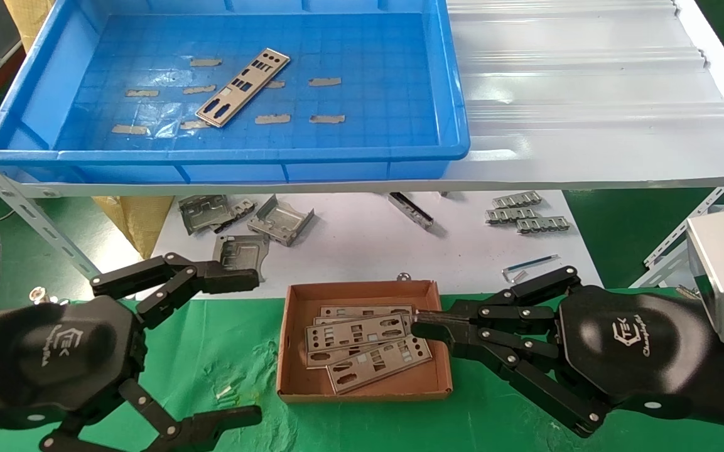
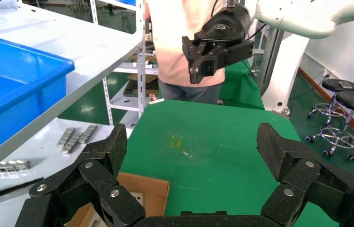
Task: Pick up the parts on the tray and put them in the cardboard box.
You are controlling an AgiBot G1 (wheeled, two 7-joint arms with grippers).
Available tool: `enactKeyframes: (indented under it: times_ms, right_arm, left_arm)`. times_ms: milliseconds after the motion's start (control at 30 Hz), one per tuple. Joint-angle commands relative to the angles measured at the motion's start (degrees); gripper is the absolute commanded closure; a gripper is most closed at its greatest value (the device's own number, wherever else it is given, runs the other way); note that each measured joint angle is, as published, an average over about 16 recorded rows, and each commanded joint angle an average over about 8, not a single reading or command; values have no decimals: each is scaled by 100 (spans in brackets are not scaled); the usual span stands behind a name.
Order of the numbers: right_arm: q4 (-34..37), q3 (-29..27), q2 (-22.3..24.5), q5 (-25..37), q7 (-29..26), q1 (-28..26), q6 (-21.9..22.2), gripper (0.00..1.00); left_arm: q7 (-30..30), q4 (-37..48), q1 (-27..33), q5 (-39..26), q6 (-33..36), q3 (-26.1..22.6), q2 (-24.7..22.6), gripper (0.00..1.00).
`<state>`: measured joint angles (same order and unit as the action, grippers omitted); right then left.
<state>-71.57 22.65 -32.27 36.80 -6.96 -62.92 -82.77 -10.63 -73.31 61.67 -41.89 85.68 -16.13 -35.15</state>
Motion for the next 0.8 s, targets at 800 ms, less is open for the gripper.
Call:
enactKeyframes:
  times_ms: [800]
  right_arm:
    - [0,0,0,0,0,0,0,92]
  left_arm:
    - [-2,-3,-1,0,0,1,2,0]
